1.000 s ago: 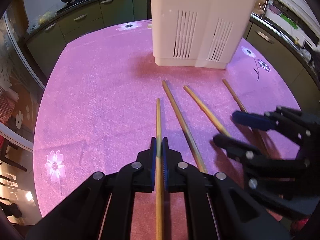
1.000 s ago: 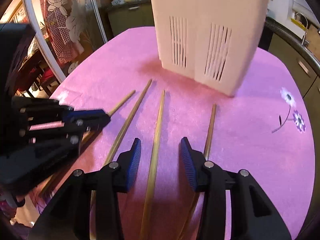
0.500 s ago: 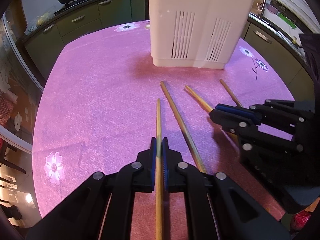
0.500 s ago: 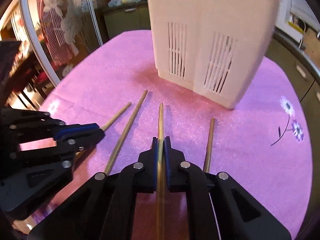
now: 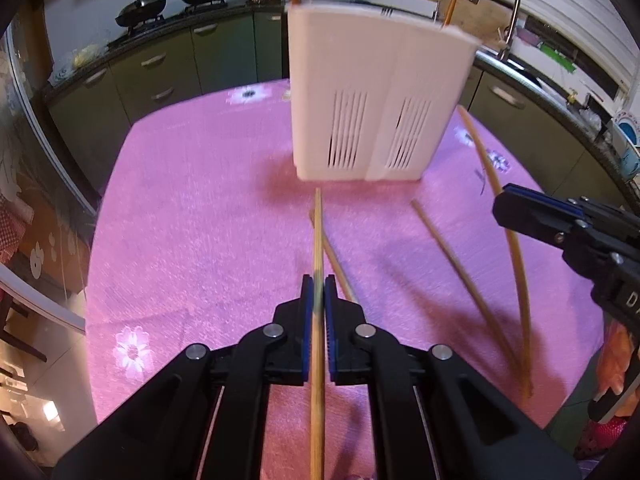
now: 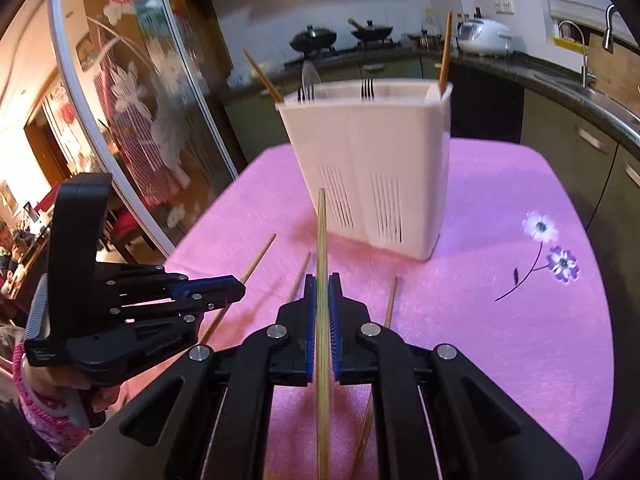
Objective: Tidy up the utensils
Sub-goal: 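Lift both chopsticks upright toward the white caddy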
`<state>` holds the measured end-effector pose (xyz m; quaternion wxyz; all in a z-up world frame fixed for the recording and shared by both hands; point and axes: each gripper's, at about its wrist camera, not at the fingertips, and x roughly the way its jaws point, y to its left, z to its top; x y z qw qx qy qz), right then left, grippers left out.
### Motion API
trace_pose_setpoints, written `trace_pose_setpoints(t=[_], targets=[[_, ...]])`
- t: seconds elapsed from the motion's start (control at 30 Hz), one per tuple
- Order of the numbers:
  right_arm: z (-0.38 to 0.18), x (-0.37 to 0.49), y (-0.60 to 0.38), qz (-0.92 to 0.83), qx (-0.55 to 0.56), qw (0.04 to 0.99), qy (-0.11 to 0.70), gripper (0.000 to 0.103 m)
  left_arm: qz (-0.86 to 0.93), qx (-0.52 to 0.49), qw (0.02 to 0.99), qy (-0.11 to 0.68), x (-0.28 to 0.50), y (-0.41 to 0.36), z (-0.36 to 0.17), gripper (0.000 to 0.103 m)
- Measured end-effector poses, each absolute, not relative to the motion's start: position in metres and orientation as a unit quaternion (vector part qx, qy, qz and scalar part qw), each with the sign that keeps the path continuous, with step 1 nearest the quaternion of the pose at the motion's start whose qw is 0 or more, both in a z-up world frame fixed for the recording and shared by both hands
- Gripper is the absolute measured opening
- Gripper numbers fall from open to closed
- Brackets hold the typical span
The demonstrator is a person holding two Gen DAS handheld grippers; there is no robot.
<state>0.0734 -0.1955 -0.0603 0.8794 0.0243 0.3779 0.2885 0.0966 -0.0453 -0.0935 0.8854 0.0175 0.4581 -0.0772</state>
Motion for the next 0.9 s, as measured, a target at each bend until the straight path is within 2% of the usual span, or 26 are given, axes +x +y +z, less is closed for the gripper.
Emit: trace_pose_setpoints(t=[0.37,0.9], targets=[[-0.021,0.050,-0.216,0.305,0.044,0.890,0.335,0.007,-0.092,0.020,0.910,0.404,0.078,-0.048,-0.040,0.006],[0.017,0.033,-0.222,0.314,0.048,0.904,0.287,0.007,-0.112,0.029,0.927,0.358,0.072,-0.060,0.005,0.006]])
